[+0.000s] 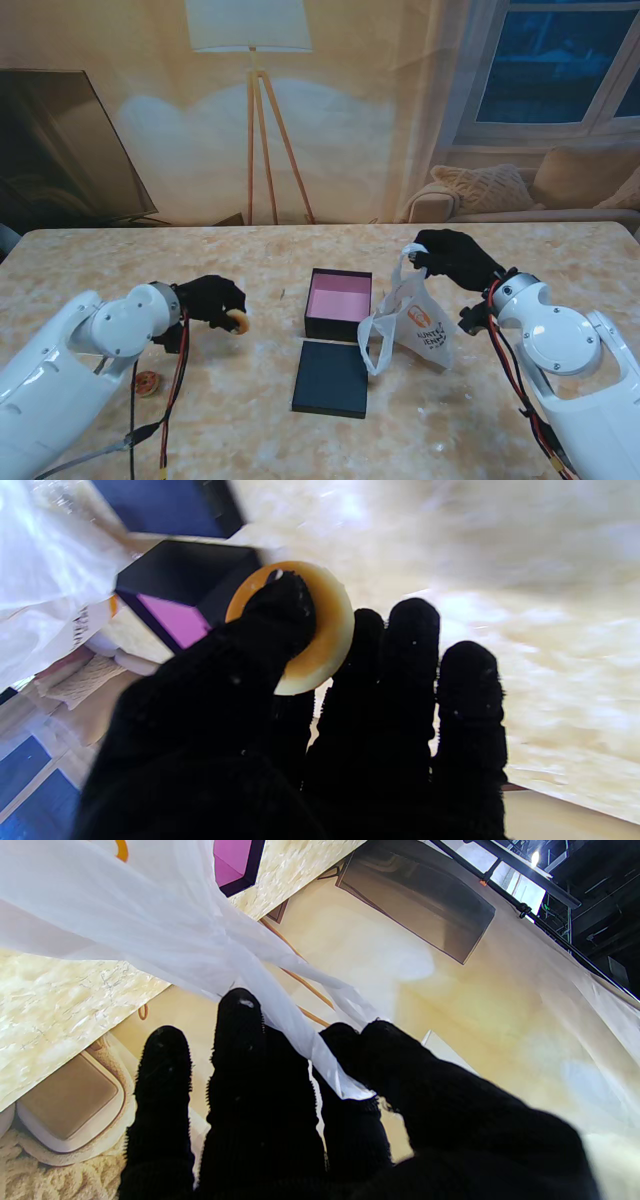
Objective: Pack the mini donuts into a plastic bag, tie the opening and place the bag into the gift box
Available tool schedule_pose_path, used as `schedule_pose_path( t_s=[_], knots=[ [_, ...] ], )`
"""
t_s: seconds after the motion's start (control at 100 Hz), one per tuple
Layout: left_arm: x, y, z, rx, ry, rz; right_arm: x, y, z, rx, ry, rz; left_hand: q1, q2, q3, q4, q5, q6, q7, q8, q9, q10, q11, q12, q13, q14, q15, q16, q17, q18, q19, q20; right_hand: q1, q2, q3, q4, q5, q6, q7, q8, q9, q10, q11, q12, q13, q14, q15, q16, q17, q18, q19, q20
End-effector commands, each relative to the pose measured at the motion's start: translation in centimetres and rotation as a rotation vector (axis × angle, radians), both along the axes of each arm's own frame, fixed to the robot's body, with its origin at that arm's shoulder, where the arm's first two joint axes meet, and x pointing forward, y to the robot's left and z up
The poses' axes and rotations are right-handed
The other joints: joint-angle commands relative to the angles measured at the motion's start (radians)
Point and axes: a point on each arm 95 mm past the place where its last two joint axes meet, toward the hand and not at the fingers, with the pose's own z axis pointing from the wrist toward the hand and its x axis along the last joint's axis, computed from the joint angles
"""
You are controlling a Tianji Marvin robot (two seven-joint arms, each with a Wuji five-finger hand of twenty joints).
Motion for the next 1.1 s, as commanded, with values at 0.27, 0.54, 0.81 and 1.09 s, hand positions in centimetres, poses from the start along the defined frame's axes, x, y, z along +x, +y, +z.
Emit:
schedule_pose_path(
  t_s=[0.27, 0.54, 0.81, 1.09],
  knots=[
    [-0.5, -11.7, 4.0, -0.207, 0.059, -0.106, -0.3, 0.4, -0.4, 0.001, 0.015, 0.017, 0.028, 0.041, -0.018, 0.037, 0.017, -0.004, 0.021, 0.033, -0.008, 0.017, 0.021, 0.007, -0.014, 0.007, 0.041, -0.013, -0.024, -0.001, 0.040, 0.022, 0.054, 0.066, 0.060, 0.070, -0.006, -0.133, 0.022, -0.009, -0.015, -0.026, 0.012, 0.006, 0.010, -0.028, 0.007, 0.028, 0.003, -0.014, 0.002, 0.016],
    [-1.2, -17.3, 4.8, -0.275, 0.091, -0.078, -0.3, 0.5, -0.4, 0.005, 0.016, 0.011, 0.024, 0.031, -0.008, 0.035, 0.020, -0.002, 0.027, 0.028, -0.006, 0.020, 0.028, 0.010, -0.019, 0.010, 0.052, -0.013, -0.035, 0.006, 0.040, 0.020, 0.056, 0.067, 0.059, 0.070, -0.007, -0.132, 0.021, -0.010, -0.017, -0.027, 0.006, 0.001, 0.005, -0.027, -0.008, 0.020, -0.002, -0.015, -0.005, 0.012],
    [-1.9, -20.8, 4.8, -0.334, 0.094, -0.013, -0.3, 0.4, -0.3, 0.008, 0.011, 0.009, 0.015, 0.033, 0.000, 0.030, 0.015, -0.009, 0.035, 0.017, -0.021, 0.013, 0.049, 0.025, -0.030, 0.001, 0.079, -0.003, -0.045, -0.005, 0.053, 0.023, 0.059, 0.069, 0.057, 0.069, -0.009, -0.131, 0.019, -0.012, -0.022, -0.026, -0.016, -0.021, -0.007, -0.020, -0.057, -0.006, -0.010, -0.014, -0.018, 0.004],
    [-1.9, -22.4, 4.2, -0.348, 0.110, 0.063, -0.3, 0.4, -0.3, 0.009, 0.002, 0.008, 0.008, 0.030, -0.005, 0.026, 0.013, -0.013, 0.051, -0.007, -0.057, 0.003, 0.118, 0.113, -0.065, -0.021, 0.167, 0.065, -0.090, -0.021, 0.082, 0.052, 0.064, 0.069, 0.055, 0.068, -0.011, -0.126, 0.021, -0.012, -0.032, -0.028, -0.051, -0.053, -0.021, -0.010, -0.121, -0.041, -0.024, -0.009, -0.033, -0.008]
  ],
)
